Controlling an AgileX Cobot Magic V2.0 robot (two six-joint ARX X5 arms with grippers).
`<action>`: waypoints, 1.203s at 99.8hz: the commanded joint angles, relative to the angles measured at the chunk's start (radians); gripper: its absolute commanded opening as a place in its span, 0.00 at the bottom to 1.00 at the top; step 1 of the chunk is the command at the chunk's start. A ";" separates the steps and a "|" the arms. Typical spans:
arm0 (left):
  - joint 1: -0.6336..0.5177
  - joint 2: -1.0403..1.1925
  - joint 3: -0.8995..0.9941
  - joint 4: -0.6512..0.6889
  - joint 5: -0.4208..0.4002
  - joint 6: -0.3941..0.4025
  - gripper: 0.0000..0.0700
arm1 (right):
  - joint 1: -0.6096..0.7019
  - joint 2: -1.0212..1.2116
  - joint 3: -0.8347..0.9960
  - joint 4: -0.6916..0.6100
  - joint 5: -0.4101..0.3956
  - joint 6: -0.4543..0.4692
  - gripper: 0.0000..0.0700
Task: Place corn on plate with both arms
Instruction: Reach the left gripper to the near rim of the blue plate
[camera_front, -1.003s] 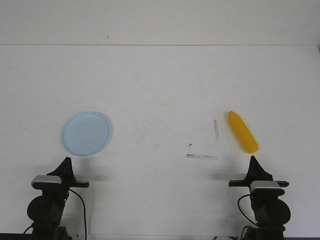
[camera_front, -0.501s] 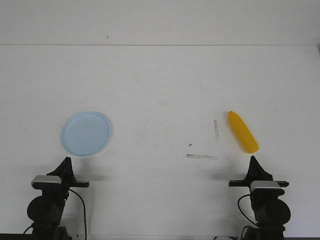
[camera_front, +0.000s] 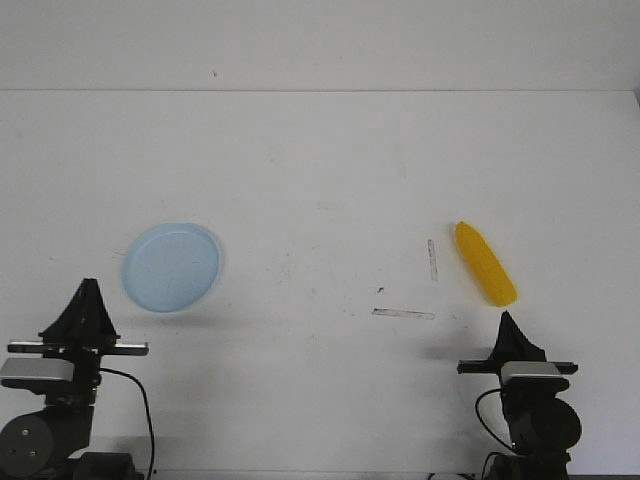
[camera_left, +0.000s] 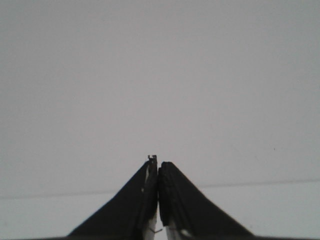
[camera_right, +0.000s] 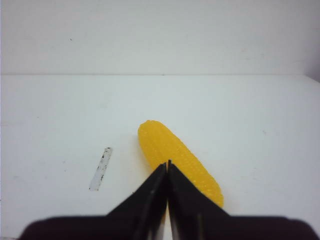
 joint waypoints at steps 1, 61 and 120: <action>0.002 0.101 0.114 -0.036 -0.003 0.022 0.09 | -0.001 -0.001 -0.001 0.013 0.000 0.010 0.00; 0.114 0.753 0.604 -0.540 0.098 -0.128 0.89 | -0.001 -0.001 -0.001 0.013 0.000 0.010 0.00; 0.273 1.188 0.715 -0.802 0.244 -0.003 0.87 | -0.001 -0.001 -0.001 0.013 0.000 0.010 0.00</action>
